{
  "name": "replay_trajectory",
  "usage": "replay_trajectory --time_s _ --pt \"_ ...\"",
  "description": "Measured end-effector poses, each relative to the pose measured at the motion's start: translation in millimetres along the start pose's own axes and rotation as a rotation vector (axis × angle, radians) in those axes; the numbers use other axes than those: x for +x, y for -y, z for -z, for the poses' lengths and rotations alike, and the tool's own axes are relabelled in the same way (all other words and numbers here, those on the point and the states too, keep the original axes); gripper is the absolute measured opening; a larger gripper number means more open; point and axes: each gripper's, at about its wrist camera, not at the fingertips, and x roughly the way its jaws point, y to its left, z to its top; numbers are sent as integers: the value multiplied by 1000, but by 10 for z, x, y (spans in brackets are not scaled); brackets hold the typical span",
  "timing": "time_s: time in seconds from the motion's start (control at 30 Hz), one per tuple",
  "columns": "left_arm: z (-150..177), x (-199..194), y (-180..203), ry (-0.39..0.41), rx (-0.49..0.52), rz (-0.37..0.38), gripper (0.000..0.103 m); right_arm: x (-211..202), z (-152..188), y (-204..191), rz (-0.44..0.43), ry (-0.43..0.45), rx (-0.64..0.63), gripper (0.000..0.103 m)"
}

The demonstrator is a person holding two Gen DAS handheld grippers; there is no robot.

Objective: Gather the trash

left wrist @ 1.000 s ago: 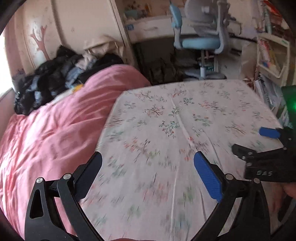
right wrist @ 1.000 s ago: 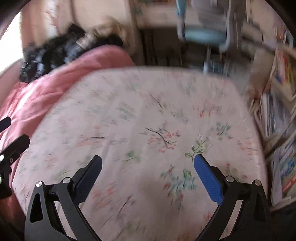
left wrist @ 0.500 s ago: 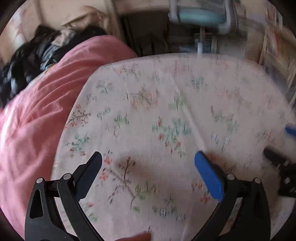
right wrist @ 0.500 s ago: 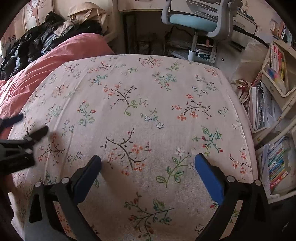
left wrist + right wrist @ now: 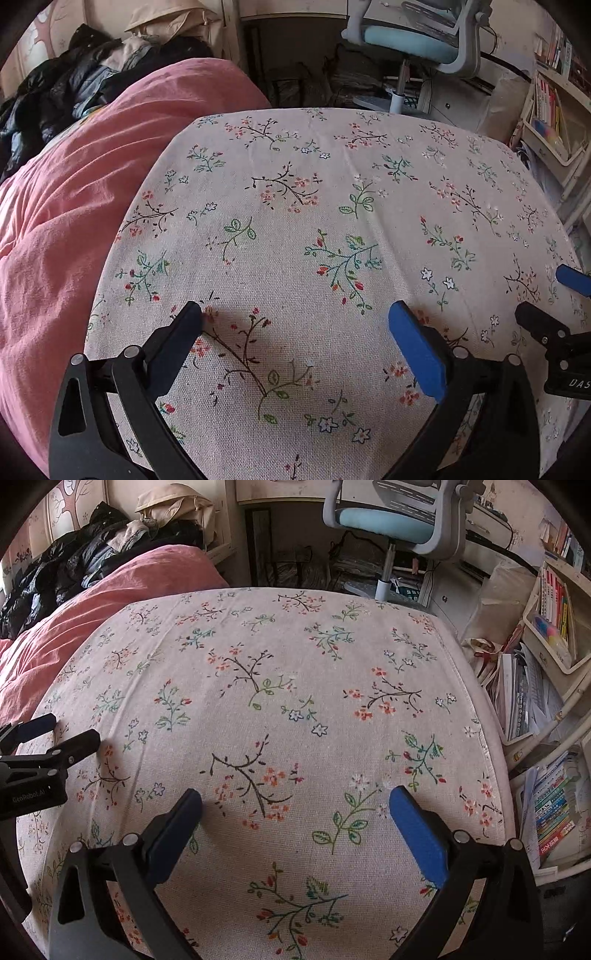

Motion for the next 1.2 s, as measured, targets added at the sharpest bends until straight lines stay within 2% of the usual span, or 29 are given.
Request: replay_trajectory --time_s 1.2 --pt "-3 1 2 -1 0 0 97 -17 17 3 0 0 1 97"
